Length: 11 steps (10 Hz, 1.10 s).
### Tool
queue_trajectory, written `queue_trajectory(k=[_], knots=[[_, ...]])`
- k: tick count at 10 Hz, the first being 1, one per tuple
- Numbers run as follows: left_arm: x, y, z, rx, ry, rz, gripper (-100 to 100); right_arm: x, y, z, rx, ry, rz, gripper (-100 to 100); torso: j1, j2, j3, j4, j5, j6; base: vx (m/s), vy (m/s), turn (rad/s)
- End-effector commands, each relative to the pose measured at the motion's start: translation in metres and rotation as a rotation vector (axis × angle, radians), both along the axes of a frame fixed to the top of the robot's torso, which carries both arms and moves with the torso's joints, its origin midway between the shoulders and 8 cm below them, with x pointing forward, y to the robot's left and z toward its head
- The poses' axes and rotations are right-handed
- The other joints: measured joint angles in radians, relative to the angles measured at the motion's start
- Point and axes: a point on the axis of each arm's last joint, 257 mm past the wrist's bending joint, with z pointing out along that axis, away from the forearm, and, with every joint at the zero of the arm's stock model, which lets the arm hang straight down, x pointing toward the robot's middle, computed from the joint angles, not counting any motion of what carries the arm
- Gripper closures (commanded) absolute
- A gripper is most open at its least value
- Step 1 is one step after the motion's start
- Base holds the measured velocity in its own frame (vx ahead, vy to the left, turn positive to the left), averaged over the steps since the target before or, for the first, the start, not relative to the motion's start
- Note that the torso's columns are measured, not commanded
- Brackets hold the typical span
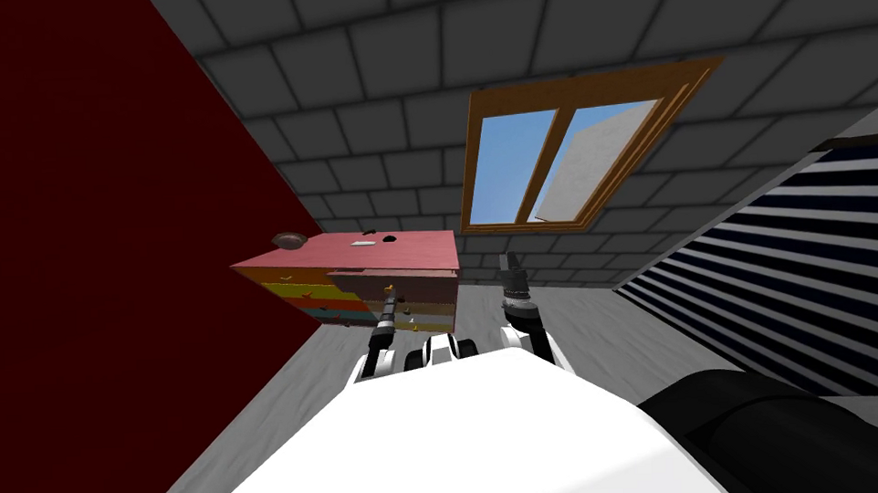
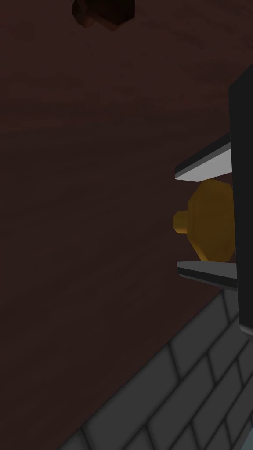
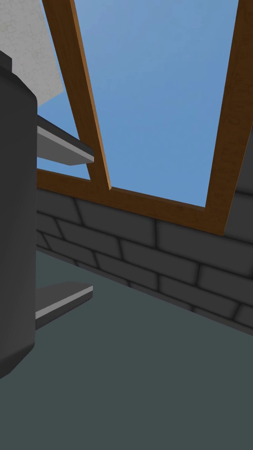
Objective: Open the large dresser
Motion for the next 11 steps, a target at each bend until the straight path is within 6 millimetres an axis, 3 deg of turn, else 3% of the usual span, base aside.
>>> queue_trajectory(k=[1, 11], knots=[[-0.001, 0.000, 0.000, 0.001, 0.004, -0.001, 100, 0.000, 0.000, 0.000, 0.000, 0.000, 0.000, 0, 0.000, 0.000, 0.000, 0.000, 0.000, 0.000, -0.108, 0.014, -0.004], [-0.017, 0.000, -0.003, 0.002, 0.019, -0.013, 100, 0.000, 0.000, 0.000, 0.000, 0.000, 0.000, 0, 0.000, 0.000, 0.000, 0.000, 0.000, 0.001, -0.159, 0.033, 0.017]])
